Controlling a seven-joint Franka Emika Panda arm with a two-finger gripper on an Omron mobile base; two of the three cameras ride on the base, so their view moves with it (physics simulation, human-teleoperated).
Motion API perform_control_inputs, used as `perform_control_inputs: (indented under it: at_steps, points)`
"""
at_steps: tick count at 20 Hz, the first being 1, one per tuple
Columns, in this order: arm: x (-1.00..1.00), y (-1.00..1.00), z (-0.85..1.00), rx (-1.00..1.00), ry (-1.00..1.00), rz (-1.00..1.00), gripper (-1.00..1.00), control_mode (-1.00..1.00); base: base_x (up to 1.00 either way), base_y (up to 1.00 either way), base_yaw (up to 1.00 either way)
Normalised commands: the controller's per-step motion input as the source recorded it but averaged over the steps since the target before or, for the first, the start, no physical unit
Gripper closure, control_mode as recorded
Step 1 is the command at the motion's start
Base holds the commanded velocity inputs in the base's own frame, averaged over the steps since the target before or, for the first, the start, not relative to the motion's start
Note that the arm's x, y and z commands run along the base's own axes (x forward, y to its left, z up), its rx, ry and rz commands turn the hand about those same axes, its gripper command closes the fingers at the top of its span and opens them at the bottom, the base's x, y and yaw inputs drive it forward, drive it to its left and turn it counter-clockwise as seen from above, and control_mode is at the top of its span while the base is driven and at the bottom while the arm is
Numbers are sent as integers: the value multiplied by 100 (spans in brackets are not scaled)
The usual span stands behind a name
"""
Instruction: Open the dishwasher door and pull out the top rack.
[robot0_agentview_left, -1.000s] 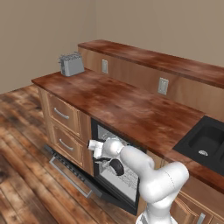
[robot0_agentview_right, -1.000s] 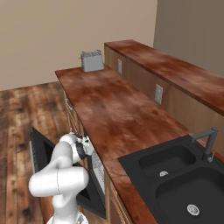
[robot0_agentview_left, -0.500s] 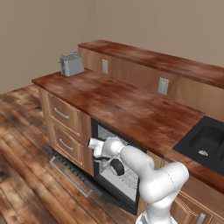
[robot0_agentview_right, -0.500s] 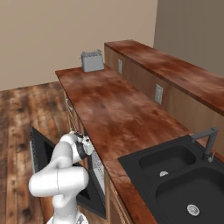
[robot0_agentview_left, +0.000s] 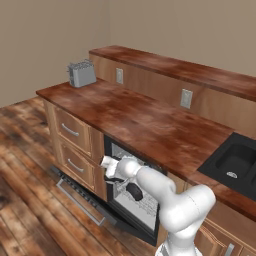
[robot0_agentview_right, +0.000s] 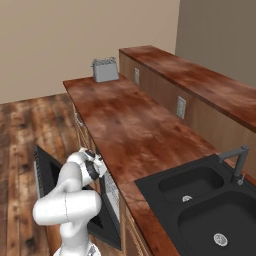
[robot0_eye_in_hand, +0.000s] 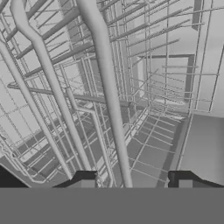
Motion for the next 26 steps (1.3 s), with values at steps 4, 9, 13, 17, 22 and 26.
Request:
perform_control_inputs:
  at_steps: [4, 9, 13, 17, 22, 26]
  points:
    - [-40, 31, -36, 6, 4, 10, 100, -100, 0, 0, 0]
    - [-49, 41, -33, 4, 2, 11, 100, -100, 0, 0, 0]
    - [-43, 54, -18, 1, 1, 11, 100, -100, 0, 0, 0]
    - [-45, 52, -3, 4, 0, 11, 100, -100, 0, 0, 0]
    - [-46, 41, 0, 10, 1, 12, 100, -100, 0, 0, 0]
    - [-35, 29, 0, 13, 5, 11, 100, -100, 0, 0, 0]
